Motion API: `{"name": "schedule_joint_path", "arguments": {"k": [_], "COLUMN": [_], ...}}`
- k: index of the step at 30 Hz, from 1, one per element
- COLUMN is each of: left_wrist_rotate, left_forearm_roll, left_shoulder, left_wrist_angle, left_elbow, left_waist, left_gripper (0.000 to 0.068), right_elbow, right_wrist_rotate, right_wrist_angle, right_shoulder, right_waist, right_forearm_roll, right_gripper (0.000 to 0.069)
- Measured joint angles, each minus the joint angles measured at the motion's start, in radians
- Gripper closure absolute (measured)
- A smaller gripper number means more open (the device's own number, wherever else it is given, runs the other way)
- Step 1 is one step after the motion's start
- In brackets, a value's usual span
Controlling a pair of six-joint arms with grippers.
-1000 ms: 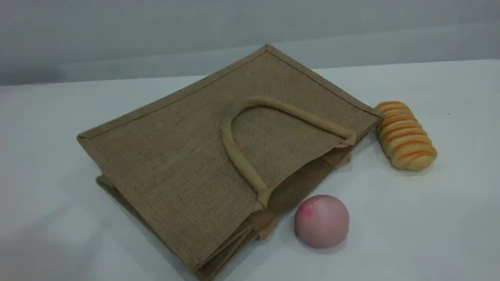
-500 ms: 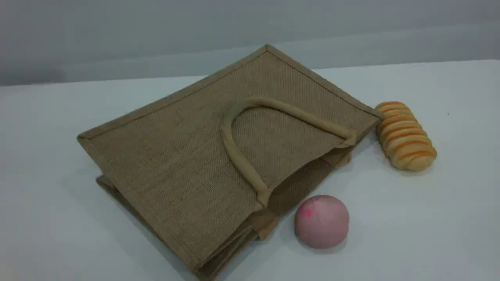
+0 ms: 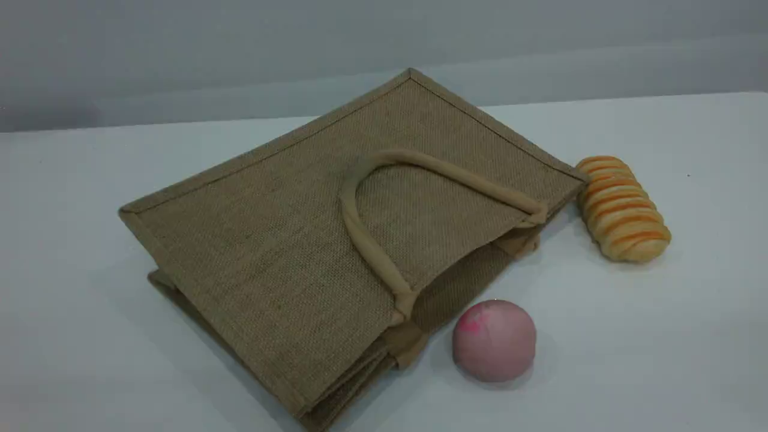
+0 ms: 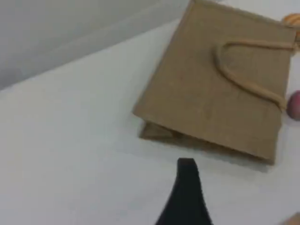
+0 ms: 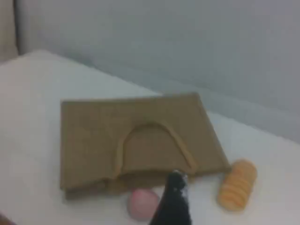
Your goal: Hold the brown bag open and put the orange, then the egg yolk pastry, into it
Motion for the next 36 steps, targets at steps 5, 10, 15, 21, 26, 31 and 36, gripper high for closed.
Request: {"name": "schedule_joint_path", "arguments": {"k": [5,10,15,21,26,31,36], "left_wrist_rotate": [-0.001,-0.004,-0.026,-0.029,-0.062,-0.075,-0.139], "left_forearm_roll": [-0.063,-0.069,-0.069,-0.069,-0.068,-0.034,0.018], "left_shoulder": [-0.014,-0.014,-0.014,-0.013,-0.013,-0.013,-0.013], "left_wrist_angle": [-0.003,-0.003,-0.017,-0.055,-0.078,-0.096,-0.121], "left_elbow": [0.069,0.134,0.212,0.267,0.271,0.271,0.278], "left_waist": [0.0,0.0,0.0,0.0,0.0,0.0,0.0], "left_gripper": [0.015,0.015,0.015,0.015,0.015,0.015,0.015], "right_elbow": [0.139,0.233,0.285,0.296,0.299,0.299,0.299], "right_wrist_rotate": [-0.001,-0.001,-0.001,0.0,0.0,-0.001,-0.001], "right_wrist_angle": [-0.018,-0.031,-0.042,-0.051,-0.056,-0.056,-0.056], "right_shoulder": [-0.03,-0.03,-0.03,-0.03,-0.03,-0.03,-0.03], "right_waist": [0.0,0.0,0.0,0.0,0.0,0.0,0.0], "right_forearm_roll": [-0.04,-0.045,-0.06,-0.061,-0.06,-0.059,-0.059], "right_gripper": [0.014,0.014,0.014,0.014,0.014,0.014,0.014]}}
